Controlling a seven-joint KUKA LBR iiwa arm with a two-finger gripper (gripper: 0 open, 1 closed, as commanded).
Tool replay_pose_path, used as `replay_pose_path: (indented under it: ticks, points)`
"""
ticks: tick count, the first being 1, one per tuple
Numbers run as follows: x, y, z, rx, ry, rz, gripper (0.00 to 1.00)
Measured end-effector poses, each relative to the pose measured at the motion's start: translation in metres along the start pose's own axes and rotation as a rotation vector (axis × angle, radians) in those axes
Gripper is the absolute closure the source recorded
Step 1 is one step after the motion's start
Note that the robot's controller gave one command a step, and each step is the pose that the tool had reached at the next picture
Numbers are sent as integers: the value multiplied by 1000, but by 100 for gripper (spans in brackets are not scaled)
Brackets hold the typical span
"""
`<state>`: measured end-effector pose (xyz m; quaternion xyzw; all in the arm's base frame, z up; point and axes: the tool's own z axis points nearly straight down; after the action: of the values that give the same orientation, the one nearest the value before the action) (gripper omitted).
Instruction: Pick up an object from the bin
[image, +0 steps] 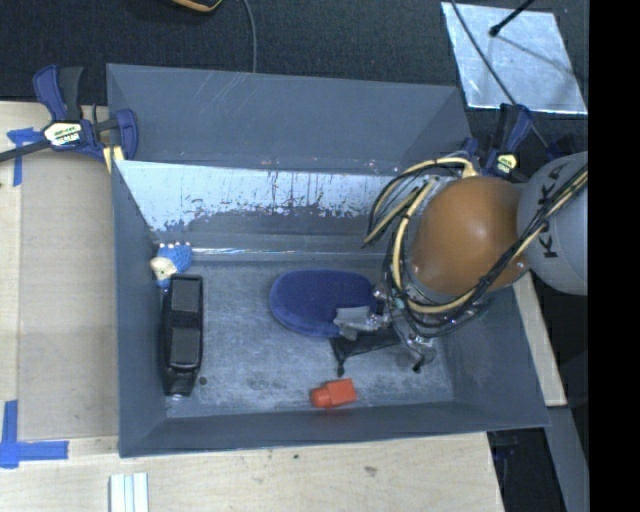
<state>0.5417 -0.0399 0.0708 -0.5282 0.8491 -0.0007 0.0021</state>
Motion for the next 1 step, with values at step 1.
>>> replay_pose_path:
  ticks: [1]
  points:
    - [1,2,0,-2,1,2,100]
